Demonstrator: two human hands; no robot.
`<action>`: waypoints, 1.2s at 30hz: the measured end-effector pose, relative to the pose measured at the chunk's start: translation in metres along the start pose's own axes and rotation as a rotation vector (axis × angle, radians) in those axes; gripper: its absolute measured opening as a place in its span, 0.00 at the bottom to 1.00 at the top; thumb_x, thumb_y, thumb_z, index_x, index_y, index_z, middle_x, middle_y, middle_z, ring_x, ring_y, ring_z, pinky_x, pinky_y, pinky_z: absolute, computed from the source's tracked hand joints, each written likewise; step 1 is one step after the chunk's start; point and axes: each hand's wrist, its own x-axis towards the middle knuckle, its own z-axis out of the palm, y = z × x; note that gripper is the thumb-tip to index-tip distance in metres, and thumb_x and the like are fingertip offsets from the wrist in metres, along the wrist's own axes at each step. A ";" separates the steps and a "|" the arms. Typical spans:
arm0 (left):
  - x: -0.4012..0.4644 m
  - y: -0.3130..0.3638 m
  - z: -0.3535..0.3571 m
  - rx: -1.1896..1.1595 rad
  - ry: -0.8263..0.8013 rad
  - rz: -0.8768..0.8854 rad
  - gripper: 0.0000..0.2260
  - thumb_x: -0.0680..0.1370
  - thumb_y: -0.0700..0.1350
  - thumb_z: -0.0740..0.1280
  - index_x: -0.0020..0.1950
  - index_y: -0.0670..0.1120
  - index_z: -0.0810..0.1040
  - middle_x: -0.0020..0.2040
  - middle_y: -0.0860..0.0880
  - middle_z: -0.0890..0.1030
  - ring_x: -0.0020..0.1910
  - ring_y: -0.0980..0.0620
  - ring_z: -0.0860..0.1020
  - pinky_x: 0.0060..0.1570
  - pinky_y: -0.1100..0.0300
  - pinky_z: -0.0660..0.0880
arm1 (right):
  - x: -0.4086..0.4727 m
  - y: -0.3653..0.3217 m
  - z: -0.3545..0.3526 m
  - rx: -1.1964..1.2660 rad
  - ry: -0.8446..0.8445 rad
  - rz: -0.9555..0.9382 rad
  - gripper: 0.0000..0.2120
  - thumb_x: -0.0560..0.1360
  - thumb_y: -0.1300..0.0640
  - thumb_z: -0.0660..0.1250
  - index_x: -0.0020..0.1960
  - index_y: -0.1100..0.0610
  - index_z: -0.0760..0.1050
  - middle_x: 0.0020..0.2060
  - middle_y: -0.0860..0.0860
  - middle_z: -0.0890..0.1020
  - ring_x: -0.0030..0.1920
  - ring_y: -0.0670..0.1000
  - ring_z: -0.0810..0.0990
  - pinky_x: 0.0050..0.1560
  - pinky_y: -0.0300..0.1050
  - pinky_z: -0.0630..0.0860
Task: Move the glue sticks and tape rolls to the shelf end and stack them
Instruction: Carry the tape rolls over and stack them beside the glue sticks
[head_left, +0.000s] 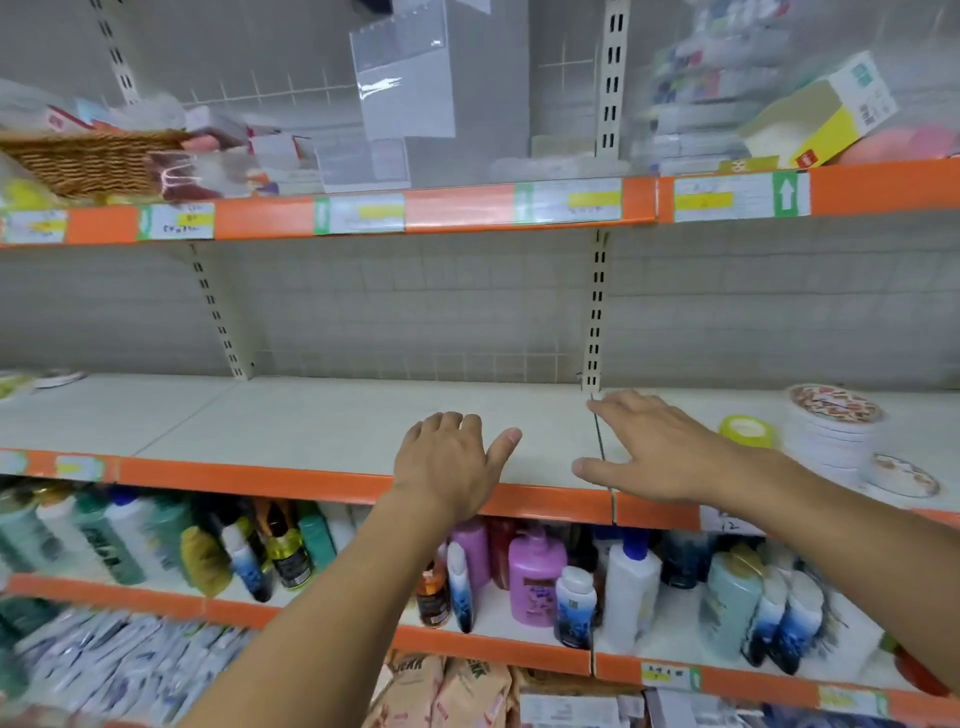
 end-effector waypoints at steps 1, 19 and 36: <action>-0.002 -0.012 0.000 0.003 -0.005 -0.021 0.32 0.81 0.65 0.44 0.72 0.44 0.68 0.70 0.44 0.71 0.71 0.45 0.67 0.70 0.51 0.62 | 0.009 -0.013 0.004 -0.002 -0.014 -0.027 0.42 0.75 0.31 0.59 0.80 0.53 0.54 0.77 0.53 0.60 0.75 0.56 0.61 0.74 0.51 0.61; -0.019 -0.289 0.016 0.055 -0.020 -0.457 0.30 0.82 0.63 0.45 0.71 0.45 0.69 0.70 0.45 0.71 0.71 0.45 0.67 0.69 0.51 0.63 | 0.217 -0.290 0.078 0.065 -0.092 -0.582 0.35 0.80 0.35 0.54 0.80 0.53 0.55 0.78 0.54 0.58 0.76 0.57 0.60 0.74 0.51 0.59; -0.061 -0.561 0.018 0.097 -0.022 -0.788 0.28 0.82 0.63 0.46 0.68 0.47 0.70 0.66 0.46 0.74 0.67 0.45 0.70 0.66 0.53 0.65 | 0.366 -0.580 0.145 0.090 -0.164 -0.899 0.32 0.79 0.38 0.57 0.78 0.50 0.58 0.75 0.53 0.63 0.72 0.57 0.64 0.72 0.50 0.62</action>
